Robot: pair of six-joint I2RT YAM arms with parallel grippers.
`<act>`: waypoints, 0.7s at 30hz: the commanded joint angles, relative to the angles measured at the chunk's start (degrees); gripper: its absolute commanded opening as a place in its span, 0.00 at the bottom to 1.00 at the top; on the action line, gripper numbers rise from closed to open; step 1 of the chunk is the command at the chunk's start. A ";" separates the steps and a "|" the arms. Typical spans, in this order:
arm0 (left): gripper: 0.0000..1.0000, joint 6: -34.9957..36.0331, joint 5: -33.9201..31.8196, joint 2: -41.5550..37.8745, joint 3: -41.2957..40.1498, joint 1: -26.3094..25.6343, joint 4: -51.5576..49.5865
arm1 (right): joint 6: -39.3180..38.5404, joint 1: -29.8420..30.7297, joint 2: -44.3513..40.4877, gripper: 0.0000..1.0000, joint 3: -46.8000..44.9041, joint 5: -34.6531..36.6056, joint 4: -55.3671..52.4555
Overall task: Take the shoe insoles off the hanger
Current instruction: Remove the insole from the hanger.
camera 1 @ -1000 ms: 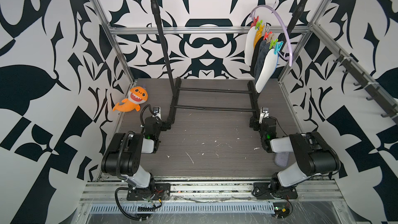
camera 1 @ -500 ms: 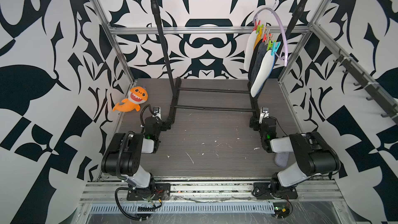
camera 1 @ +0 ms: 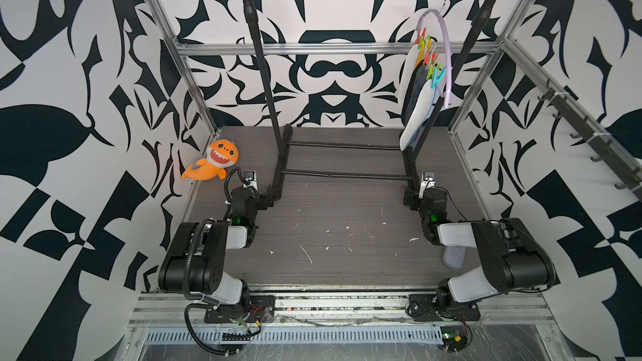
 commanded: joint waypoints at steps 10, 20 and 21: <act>0.99 -13.64 -7.09 -23.49 4.60 0.06 -16.28 | 3.76 0.17 -24.50 0.99 1.02 6.43 -13.86; 0.99 -28.81 0.37 -37.21 17.39 0.08 -47.84 | 22.60 0.09 -45.54 0.99 9.60 11.36 -44.96; 0.99 -29.20 0.34 -38.52 17.96 0.08 -49.44 | 24.19 0.13 -46.89 1.00 11.12 11.42 -48.74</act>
